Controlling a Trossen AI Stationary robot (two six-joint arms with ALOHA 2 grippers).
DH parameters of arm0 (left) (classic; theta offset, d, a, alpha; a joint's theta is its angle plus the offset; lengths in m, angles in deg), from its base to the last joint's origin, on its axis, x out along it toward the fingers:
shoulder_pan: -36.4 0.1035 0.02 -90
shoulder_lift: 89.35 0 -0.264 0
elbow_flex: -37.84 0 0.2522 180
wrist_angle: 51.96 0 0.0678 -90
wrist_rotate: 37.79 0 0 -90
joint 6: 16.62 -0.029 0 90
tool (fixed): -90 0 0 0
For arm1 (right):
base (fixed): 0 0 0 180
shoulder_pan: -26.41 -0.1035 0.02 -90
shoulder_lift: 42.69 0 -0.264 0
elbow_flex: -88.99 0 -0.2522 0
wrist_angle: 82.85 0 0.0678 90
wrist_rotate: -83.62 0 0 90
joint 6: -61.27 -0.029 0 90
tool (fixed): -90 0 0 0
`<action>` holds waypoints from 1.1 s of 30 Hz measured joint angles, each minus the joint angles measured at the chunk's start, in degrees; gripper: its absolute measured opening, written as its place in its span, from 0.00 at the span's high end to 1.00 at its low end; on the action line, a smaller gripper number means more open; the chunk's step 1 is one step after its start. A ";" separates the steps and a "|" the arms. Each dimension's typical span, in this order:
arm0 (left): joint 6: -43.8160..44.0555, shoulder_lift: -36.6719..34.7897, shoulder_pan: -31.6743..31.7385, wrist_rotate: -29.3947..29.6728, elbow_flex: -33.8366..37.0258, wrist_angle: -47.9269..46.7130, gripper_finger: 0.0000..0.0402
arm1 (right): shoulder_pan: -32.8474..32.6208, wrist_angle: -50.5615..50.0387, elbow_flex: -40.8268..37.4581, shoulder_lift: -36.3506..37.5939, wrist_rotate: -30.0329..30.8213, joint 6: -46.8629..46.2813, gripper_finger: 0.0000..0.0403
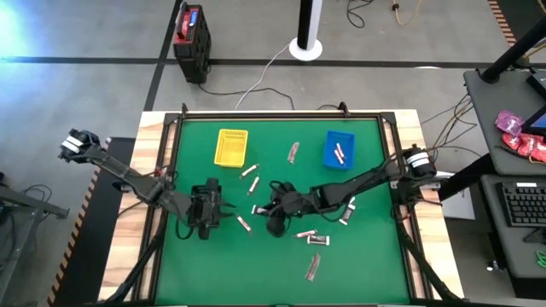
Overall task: Sort candy by brand, put in halloween buckets
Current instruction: Put the brown chocolate into the yellow bin
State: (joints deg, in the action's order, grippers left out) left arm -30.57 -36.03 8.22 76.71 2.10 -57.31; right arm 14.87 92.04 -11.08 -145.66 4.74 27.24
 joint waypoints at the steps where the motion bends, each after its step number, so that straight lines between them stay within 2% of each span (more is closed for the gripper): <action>1: -1.13 0.00 0.00 0.01 0.66 1.31 0.74 | 0.41 0.06 0.00 0.41 -1.40 -0.39 0.77; 5: -4.41 1.00 0.00 1.12 2.47 6.64 0.64 | 2.05 1.92 0.00 1.58 -5.60 -1.83 0.79; 8: -6.23 2.76 0.00 4.51 3.44 12.05 0.58 | 2.99 4.30 0.02 1.67 -8.18 -2.27 0.83; 12: -8.06 6.10 0.00 6.13 3.58 14.08 0.52 | 3.65 4.51 0.02 1.67 -9.46 -2.33 0.88; 19: -7.50 12.24 0.00 6.12 3.61 17.91 0.51 | 3.75 3.57 0.02 1.67 -10.06 -1.57 0.94; 21: -6.68 13.27 0.00 6.12 3.58 18.65 0.51 | 3.55 0.99 0.02 1.67 -10.09 3.97 0.95; 24: -5.22 14.69 0.00 6.09 3.47 18.99 0.51 | 2.14 -4.36 0.02 1.29 -9.91 17.90 0.96; 26: -4.41 15.14 0.00 6.11 3.18 19.11 0.52 | 1.32 -6.69 0.02 0.58 -7.83 23.00 0.95; 30: -2.56 15.28 0.00 6.11 3.13 19.04 0.53 | 1.45 -6.22 0.02 -0.47 -5.54 18.33 0.91; 33: -1.03 15.22 0.00 6.31 3.13 19.03 0.53 | 1.17 -7.07 0.04 -0.54 -4.78 14.09 0.84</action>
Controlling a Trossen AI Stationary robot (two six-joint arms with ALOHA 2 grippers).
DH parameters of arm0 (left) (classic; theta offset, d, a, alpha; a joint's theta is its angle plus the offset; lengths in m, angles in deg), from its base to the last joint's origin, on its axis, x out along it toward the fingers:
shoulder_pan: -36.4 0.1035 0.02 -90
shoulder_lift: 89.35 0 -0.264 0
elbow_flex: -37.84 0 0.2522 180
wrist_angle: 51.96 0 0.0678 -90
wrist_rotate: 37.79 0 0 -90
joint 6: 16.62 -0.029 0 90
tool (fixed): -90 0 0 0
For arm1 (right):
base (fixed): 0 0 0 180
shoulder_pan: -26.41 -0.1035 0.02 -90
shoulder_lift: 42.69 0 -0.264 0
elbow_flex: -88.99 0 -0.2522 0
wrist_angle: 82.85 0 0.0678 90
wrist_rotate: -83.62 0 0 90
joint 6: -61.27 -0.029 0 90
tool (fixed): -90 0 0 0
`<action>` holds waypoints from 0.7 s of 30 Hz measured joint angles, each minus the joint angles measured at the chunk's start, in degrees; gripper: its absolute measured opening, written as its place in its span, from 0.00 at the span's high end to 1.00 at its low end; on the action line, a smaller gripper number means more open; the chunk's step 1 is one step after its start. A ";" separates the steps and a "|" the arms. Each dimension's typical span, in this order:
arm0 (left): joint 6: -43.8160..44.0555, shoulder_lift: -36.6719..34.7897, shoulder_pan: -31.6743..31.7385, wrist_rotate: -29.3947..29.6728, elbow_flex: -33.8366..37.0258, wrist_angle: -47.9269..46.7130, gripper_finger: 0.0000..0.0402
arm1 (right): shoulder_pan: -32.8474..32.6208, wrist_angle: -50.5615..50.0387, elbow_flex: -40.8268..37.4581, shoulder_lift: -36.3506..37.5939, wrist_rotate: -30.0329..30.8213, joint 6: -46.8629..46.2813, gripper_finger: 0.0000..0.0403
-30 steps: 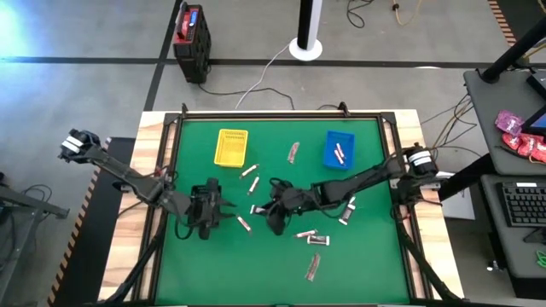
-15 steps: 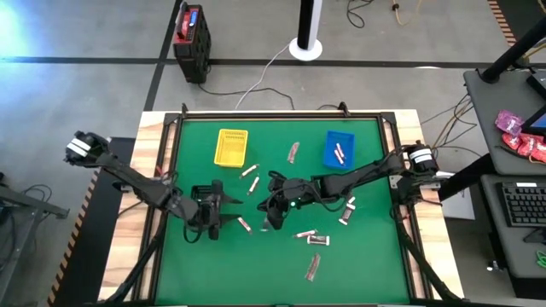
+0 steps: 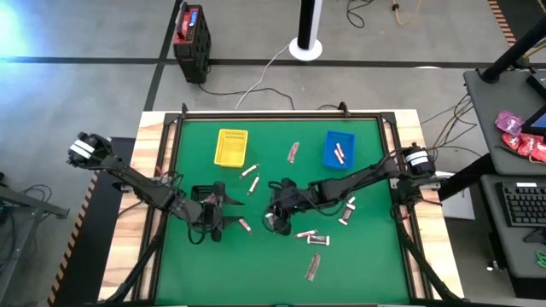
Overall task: Sort candy by brand, put in halloween buckets
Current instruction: Put the brown chocolate into the yellow bin
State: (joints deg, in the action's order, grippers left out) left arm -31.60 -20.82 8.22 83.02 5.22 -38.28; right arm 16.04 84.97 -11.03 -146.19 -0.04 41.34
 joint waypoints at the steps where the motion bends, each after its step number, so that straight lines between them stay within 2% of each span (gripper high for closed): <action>1: 0.30 0.08 0.00 0.04 0.00 0.01 0.53 | -0.52 -0.49 0.00 -0.02 0.21 -1.42 0.81; 6: 0.52 0.87 0.00 0.14 0.00 0.00 0.53 | -5.10 -0.66 0.04 -1.61 5.61 -2.62 0.65; 11: 0.52 1.28 0.00 0.17 0.00 0.06 0.53 | -10.70 1.04 0.04 -5.03 22.50 -3.99 0.53; 14: 0.52 1.28 0.00 0.17 0.00 0.27 0.53 | -12.44 1.78 0.04 -7.45 29.18 -10.59 0.48; 21: 0.52 1.17 0.00 0.14 0.00 1.63 0.53 | -12.90 9.33 0.04 -15.12 30.61 -18.98 0.39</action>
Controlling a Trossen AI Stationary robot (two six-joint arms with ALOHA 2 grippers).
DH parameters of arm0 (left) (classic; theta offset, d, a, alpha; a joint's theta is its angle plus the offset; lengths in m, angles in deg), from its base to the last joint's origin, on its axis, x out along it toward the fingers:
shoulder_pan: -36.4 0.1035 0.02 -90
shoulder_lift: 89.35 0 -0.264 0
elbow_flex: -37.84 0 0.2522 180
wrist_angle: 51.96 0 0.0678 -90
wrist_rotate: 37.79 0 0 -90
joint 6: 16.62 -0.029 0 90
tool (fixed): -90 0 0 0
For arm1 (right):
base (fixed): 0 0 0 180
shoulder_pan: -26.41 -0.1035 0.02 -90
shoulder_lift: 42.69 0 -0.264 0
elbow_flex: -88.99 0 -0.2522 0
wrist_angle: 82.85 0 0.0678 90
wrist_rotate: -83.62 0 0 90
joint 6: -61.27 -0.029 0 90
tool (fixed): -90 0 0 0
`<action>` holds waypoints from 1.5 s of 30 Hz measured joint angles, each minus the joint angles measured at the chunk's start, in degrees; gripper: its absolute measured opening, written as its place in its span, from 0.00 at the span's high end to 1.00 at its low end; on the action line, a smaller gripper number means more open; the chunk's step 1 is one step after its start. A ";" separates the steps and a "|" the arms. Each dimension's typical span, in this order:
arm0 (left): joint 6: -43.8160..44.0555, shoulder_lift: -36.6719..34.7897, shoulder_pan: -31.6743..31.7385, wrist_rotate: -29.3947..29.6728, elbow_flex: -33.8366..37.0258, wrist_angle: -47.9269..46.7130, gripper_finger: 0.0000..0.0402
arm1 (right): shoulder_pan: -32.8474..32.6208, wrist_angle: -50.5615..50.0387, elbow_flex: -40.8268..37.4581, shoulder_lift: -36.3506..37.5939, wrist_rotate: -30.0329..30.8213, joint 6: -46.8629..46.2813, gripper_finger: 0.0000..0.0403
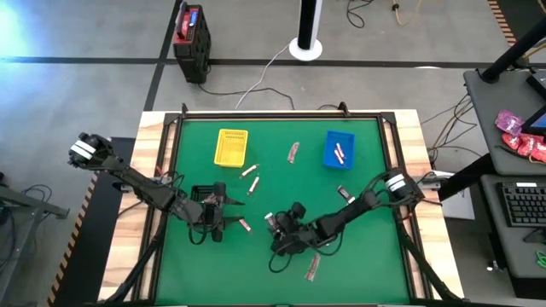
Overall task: Sort candy by brand, put in halloween buckets
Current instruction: Put the brown chocolate into the yellow bin
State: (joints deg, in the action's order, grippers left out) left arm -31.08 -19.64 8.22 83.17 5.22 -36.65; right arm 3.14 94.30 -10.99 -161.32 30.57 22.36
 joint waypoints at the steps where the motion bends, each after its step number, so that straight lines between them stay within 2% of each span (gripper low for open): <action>1: 0.03 0.00 0.00 0.00 0.00 0.27 0.53 | -0.04 0.18 0.17 -0.61 0.47 -0.79 0.39; 5: 0.26 0.00 0.00 0.00 0.00 1.82 0.53 | -0.06 0.80 0.28 -2.19 1.76 -2.98 0.39; 8: 0.24 0.02 0.00 -0.02 0.00 2.42 0.53 | -0.07 0.61 0.28 -2.60 2.30 -1.83 0.44; 17: 0.24 0.09 0.00 -0.02 0.00 2.97 0.53 | 0.04 0.99 0.22 -2.67 1.82 2.86 0.73; 19: 0.28 0.09 0.00 -0.04 0.00 2.99 0.53 | 0.04 1.02 0.22 -2.67 1.83 4.05 0.77; 25: 0.47 0.09 0.00 -0.04 0.00 3.10 0.53 | 0.05 2.08 0.15 -2.71 1.86 5.36 0.76; 30: 0.48 0.29 0.00 -1.90 0.00 3.21 0.53 | 0.26 1.33 0.04 -0.91 2.02 6.64 0.72; 37: -0.38 3.49 0.20 -5.92 0.00 6.01 0.53 | 1.60 1.18 -0.11 3.52 1.74 8.21 0.76; 45: -1.66 6.85 1.06 -9.06 0.00 10.73 0.53 | 4.44 1.77 -0.04 7.41 -7.56 5.13 0.74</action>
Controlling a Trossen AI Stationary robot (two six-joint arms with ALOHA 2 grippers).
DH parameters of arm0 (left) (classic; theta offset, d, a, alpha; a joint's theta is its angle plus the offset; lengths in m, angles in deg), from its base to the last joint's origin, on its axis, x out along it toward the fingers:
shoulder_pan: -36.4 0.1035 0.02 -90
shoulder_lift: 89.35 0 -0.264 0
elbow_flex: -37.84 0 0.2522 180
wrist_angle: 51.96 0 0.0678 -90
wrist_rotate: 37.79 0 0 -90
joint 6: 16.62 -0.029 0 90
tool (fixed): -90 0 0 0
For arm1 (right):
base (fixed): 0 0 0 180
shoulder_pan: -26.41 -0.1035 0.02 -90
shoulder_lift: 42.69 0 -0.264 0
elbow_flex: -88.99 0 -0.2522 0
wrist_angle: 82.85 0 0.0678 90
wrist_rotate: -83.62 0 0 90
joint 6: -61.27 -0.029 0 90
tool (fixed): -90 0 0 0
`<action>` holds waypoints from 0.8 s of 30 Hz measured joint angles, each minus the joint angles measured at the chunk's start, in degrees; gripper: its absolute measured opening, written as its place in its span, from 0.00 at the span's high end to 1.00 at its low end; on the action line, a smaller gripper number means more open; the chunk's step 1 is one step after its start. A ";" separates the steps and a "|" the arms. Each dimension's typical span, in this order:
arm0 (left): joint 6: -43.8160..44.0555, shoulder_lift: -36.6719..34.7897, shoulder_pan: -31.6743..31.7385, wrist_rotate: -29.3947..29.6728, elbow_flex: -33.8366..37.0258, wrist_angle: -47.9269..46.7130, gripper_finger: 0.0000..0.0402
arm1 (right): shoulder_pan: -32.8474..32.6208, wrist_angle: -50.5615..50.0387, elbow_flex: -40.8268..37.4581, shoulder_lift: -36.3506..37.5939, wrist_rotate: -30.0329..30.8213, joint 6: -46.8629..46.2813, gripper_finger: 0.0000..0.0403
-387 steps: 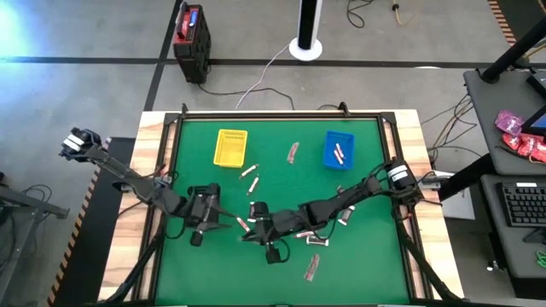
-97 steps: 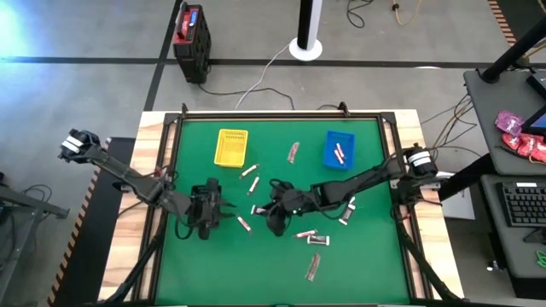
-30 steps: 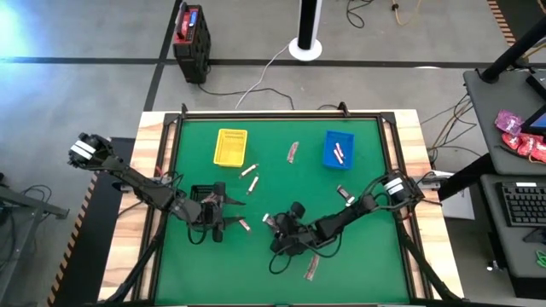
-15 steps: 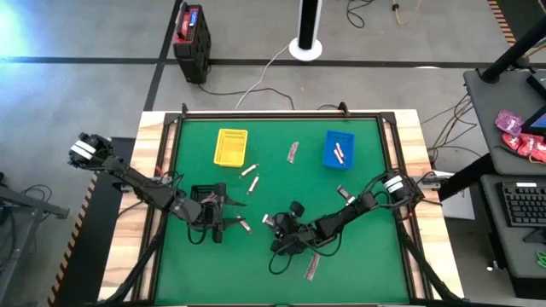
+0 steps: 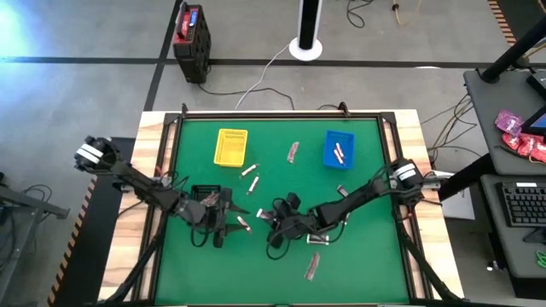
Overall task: Sort candy by brand, put in halloween buckets
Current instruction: Put the brown chocolate into the yellow bin
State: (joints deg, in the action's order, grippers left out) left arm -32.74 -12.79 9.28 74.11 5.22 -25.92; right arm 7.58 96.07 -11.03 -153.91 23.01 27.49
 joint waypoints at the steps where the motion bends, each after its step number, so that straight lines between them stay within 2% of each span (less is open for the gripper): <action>1: -0.20 0.16 0.21 -0.74 0.00 0.30 0.53 | 0.35 0.15 0.04 0.43 -1.26 -0.53 0.74; 9: -1.86 0.43 1.10 -3.05 0.02 1.28 0.53 | 2.90 0.77 0.04 3.86 -11.16 -2.39 0.75; 18: -3.91 0.43 1.78 -2.98 0.02 1.38 0.53 | 5.42 8.98 0.07 4.60 -21.00 -3.61 0.74; 24: -4.87 0.43 1.84 -2.94 0.01 3.25 0.54 | 5.77 10.35 0.07 4.59 -22.41 -5.29 0.74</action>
State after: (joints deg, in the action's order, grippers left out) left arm -37.61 -12.36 11.13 71.17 5.24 -22.67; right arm 13.35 106.42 -10.97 -149.32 0.59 22.20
